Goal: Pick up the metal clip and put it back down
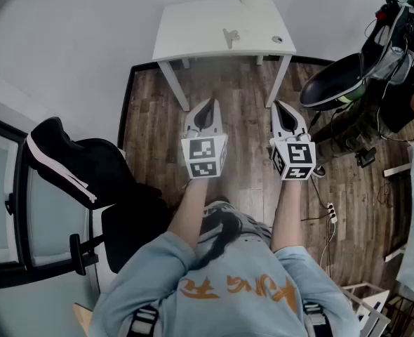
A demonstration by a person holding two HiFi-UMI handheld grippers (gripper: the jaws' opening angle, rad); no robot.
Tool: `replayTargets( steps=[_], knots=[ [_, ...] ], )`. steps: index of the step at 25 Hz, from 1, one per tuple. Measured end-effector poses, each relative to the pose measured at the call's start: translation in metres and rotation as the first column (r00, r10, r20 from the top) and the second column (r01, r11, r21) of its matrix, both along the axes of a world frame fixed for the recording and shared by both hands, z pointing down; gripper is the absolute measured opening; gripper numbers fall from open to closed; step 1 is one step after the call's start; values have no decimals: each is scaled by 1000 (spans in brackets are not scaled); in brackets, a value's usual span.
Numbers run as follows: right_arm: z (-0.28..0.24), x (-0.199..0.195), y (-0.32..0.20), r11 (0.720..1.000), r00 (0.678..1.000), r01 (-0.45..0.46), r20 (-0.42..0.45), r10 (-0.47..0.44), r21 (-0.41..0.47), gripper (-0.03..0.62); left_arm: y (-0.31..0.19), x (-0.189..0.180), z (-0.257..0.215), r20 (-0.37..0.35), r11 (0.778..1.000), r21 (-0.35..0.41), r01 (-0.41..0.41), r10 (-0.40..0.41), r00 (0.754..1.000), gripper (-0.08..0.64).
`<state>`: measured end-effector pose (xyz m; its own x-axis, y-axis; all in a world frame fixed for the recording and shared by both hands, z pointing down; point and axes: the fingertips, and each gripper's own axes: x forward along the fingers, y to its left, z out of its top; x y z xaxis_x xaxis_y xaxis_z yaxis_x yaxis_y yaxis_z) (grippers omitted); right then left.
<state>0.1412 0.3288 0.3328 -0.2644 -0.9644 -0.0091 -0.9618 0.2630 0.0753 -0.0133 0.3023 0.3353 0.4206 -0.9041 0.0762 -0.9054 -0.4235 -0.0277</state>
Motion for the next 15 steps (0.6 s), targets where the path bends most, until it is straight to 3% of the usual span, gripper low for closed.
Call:
replayTargets(
  steps=[6, 15],
  knots=[
    [3, -3, -21, 1000, 998, -1, 63, 2, -13, 12, -16, -19, 6, -13, 999, -18, 28, -28, 1000, 20],
    [26, 0, -127, 999, 1000, 24, -15, -25, -48, 12, -126, -61, 48, -100, 988, -81, 130, -138, 985, 20]
  ],
)
